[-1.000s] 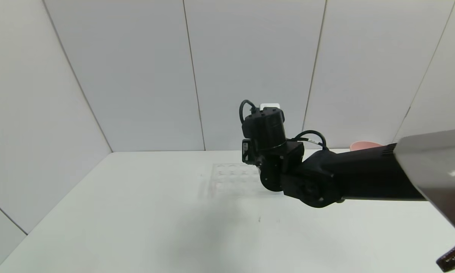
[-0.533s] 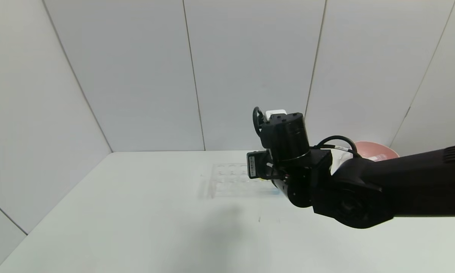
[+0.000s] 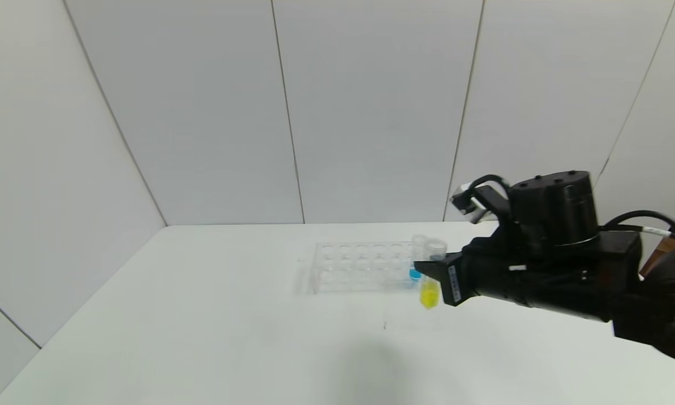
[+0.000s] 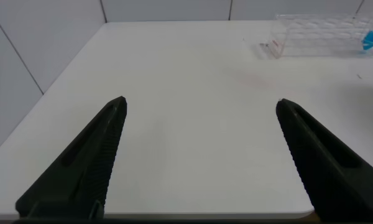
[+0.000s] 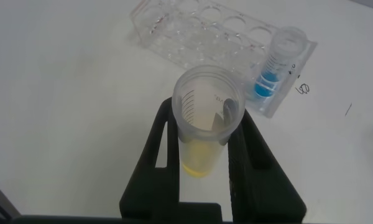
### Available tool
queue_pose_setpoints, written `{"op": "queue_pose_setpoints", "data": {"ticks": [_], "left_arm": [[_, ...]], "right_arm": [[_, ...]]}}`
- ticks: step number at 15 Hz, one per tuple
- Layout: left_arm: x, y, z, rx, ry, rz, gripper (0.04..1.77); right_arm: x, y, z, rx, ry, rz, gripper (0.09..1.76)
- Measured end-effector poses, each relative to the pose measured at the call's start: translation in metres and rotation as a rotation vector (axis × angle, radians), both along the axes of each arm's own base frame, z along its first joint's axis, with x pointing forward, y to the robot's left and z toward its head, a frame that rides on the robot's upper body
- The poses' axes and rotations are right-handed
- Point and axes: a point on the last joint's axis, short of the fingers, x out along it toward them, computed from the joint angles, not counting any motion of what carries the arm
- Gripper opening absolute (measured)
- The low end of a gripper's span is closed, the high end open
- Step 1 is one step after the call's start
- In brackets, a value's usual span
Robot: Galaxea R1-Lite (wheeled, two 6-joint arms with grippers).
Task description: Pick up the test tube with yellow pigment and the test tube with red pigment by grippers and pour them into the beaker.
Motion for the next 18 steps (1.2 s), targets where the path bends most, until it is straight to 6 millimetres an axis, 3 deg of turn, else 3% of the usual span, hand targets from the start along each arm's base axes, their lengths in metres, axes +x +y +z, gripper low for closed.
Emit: {"op": "queue_pose_setpoints", "data": {"ticks": [5, 9, 12, 18], "left_arm": [[0.000, 0.000, 0.000, 0.000, 0.000, 0.000, 1.72], [0.000, 0.000, 0.000, 0.000, 0.000, 0.000, 1.72], [0.000, 0.000, 0.000, 0.000, 0.000, 0.000, 1.72], [0.000, 0.000, 0.000, 0.000, 0.000, 0.000, 1.72]], "right_arm": [[0.003, -0.097, 0.020, 0.062, -0.081, 0.079, 0.51], [0.006, -0.170, 0.023, 0.072, -0.173, 0.129, 0.51], [0.017, -0.211, 0.025, 0.065, -0.207, 0.078, 0.51], [0.039, -0.267, 0.034, -0.057, -0.133, 0.048, 0.51]]}}
